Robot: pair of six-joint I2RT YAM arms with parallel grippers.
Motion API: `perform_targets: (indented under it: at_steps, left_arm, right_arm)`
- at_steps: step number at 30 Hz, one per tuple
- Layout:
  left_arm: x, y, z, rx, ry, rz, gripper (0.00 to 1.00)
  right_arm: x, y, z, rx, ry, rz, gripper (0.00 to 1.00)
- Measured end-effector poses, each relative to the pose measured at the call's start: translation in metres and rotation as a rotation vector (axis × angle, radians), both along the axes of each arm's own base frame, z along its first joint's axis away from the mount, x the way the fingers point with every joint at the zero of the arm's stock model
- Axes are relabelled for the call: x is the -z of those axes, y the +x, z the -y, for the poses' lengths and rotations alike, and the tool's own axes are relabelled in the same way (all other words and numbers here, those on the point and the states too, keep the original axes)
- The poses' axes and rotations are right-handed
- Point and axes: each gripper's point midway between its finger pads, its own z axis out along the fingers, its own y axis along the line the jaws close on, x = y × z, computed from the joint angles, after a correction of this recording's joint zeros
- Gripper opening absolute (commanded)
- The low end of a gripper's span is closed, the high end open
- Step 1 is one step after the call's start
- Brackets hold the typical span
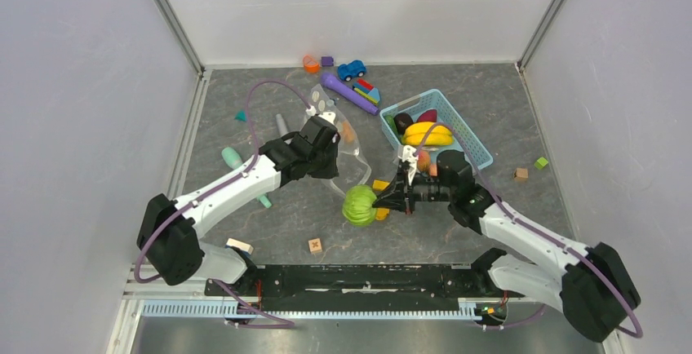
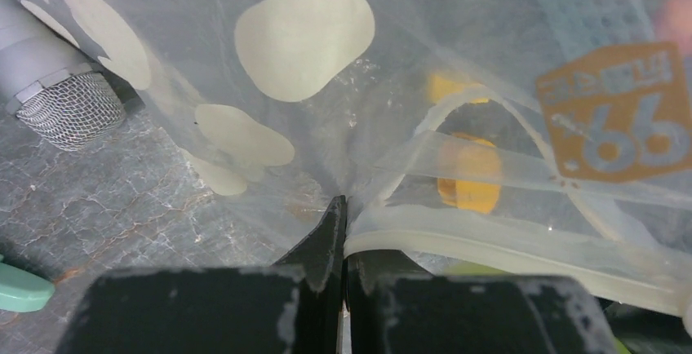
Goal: Place the food in the zip-top bag and seal the zipper
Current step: Place the fake vegetable in the zipper food storage bag.
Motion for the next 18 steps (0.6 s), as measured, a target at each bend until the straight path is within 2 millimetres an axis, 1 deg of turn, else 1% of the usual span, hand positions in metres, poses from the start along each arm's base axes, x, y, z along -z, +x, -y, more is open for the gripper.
perform_targets:
  at_steps: [1, 2, 3, 6, 7, 11, 18]
  left_arm:
    - [-0.001, -0.001, 0.001, 0.006, -0.006, 0.002, 0.02]
    - [-0.003, -0.002, 0.003, 0.011, -0.010, 0.005, 0.02]
    - [-0.005, -0.004, 0.004, 0.017, -0.014, 0.009, 0.02]
    - [-0.009, -0.010, 0.008, 0.037, -0.022, 0.019, 0.02]
    - [-0.010, -0.011, 0.009, 0.041, -0.024, 0.023, 0.02]
    - [-0.013, -0.015, 0.010, 0.052, -0.029, 0.031, 0.02]
    - [-0.017, -0.013, 0.010, 0.044, -0.027, 0.053, 0.02]
  right_arm:
    - [0.006, 0.003, -0.002, 0.013, -0.015, -0.021, 0.00]
    - [0.013, 0.011, -0.005, 0.044, -0.036, -0.048, 0.00]
    - [0.015, 0.014, -0.006, 0.057, -0.043, -0.057, 0.00]
    - [0.019, 0.037, -0.007, 0.174, -0.067, -0.090, 0.00]
    - [0.017, 0.045, -0.008, 0.211, -0.062, -0.094, 0.00]
    - [0.005, 0.065, -0.011, 0.300, -0.016, -0.103, 0.00]
    - [-0.009, 0.084, -0.012, 0.442, 0.064, -0.164, 0.00]
